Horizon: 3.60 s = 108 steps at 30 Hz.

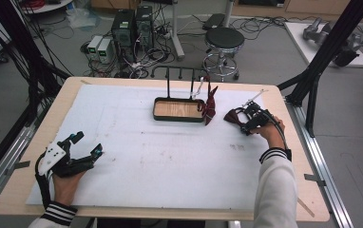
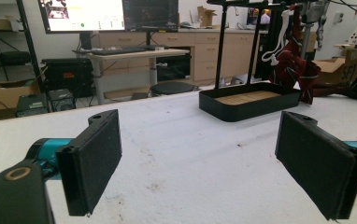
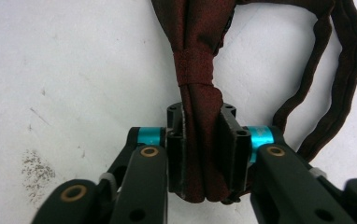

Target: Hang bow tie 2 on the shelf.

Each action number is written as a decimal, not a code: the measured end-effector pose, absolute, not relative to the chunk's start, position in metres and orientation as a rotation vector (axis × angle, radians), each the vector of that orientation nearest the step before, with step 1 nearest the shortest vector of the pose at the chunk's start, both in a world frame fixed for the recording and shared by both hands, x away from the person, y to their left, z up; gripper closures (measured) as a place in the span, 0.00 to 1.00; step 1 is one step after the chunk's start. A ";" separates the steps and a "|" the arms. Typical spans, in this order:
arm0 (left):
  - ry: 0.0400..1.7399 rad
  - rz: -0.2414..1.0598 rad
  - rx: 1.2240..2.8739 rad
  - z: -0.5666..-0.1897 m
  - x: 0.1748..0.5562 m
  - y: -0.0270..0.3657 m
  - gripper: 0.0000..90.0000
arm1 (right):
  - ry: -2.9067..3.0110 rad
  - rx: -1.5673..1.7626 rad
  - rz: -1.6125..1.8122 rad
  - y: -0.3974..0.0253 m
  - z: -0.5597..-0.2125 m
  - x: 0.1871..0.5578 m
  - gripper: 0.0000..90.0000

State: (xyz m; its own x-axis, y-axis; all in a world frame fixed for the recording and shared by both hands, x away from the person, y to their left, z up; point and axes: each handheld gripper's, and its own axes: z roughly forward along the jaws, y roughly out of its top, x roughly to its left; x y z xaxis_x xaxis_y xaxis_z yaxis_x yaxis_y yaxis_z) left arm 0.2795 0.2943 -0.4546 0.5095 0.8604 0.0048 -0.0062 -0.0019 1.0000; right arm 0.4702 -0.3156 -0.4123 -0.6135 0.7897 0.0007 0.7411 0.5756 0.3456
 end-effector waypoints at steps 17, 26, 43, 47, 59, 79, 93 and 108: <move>0.801 0.812 1.414 -0.455 0.279 0.294 0.17 | 2.620 1.323 0.532 -0.314 -0.406 0.467 0.88; 0.801 0.813 1.415 -0.455 0.279 0.294 0.17 | 2.512 1.321 0.674 -0.314 -0.391 0.461 0.88; 0.800 0.815 1.414 -0.455 0.279 0.294 0.17 | 2.244 1.362 0.970 -0.318 -0.360 0.446 0.88; 0.800 0.815 1.414 -0.455 0.279 0.294 0.17 | 2.204 1.346 1.013 -0.315 -0.354 0.443 0.88; 0.799 0.818 1.415 -0.455 0.279 0.294 0.17 | 1.978 1.284 1.200 -0.313 -0.339 0.428 0.87; 0.799 0.818 1.410 -0.455 0.279 0.294 0.17 | 1.824 1.165 1.346 -0.290 -0.318 0.407 0.87; 0.798 0.818 1.409 -0.455 0.279 0.294 0.17 | 1.745 1.035 1.429 -0.258 -0.296 0.397 0.87; 0.799 0.816 1.407 -0.455 0.279 0.294 0.17 | 1.714 0.955 1.555 -0.227 -0.280 0.394 0.87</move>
State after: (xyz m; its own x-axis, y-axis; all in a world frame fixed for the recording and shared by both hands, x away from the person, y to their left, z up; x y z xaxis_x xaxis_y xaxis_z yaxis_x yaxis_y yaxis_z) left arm 0.2790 0.2937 -0.4548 0.5080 0.8613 0.0050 -0.0130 0.0019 0.9999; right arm 0.3943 -0.2267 -0.2797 -0.5404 0.8412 0.0194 0.1009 0.0419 0.9940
